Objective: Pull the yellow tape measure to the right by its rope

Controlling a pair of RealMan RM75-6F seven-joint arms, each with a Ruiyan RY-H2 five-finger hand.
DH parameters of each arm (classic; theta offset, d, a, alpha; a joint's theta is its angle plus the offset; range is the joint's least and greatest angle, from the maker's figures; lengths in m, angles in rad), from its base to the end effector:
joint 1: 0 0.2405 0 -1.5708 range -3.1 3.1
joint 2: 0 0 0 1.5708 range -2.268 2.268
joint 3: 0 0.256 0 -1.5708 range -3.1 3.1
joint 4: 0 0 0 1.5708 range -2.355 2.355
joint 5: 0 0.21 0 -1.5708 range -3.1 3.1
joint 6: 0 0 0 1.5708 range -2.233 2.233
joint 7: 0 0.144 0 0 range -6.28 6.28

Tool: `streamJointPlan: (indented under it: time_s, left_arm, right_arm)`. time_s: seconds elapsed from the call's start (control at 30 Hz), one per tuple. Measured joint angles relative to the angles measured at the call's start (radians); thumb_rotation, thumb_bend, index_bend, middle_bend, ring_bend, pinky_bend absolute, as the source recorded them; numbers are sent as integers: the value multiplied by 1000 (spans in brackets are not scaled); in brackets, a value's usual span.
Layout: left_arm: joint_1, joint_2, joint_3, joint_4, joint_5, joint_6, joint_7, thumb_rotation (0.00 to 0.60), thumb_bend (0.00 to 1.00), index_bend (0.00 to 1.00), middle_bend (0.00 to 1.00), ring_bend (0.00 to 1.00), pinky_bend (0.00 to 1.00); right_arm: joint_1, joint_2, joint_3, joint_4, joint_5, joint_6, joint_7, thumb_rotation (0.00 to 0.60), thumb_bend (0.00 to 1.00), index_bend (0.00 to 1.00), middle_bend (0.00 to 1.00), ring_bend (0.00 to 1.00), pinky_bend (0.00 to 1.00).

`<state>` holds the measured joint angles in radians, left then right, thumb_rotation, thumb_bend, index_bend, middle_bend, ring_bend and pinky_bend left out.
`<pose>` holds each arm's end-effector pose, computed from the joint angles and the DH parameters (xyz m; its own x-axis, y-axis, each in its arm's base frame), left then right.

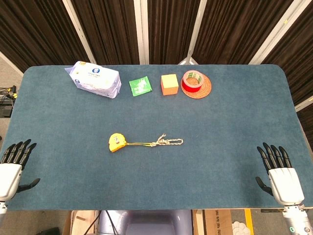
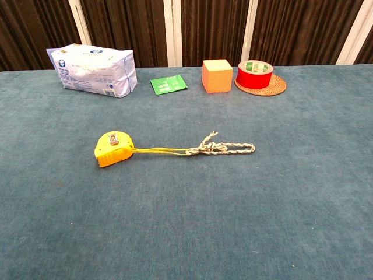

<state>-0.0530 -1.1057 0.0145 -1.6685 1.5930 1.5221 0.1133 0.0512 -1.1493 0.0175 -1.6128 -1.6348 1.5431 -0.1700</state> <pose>-0.2968 0.1566 0.1498 0.4651 0.0357 0.8845 0.8838 -0.0747 -0.4618 -0.2953 -0.1627 0.1454 0.5227 0.0277 0.8520 -0.8457 -0.1089 0.5224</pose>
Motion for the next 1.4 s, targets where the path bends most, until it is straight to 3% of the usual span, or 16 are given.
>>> streamJointPlan:
  time_s: [1.4]
  left_arm:
    - [-2,7,-2,-9,-15,-13,-4,600,0,0,0,0,0]
  right_arm:
    - [7,0,-4,-24,5,-20,16,600,274,0,0,0,0]
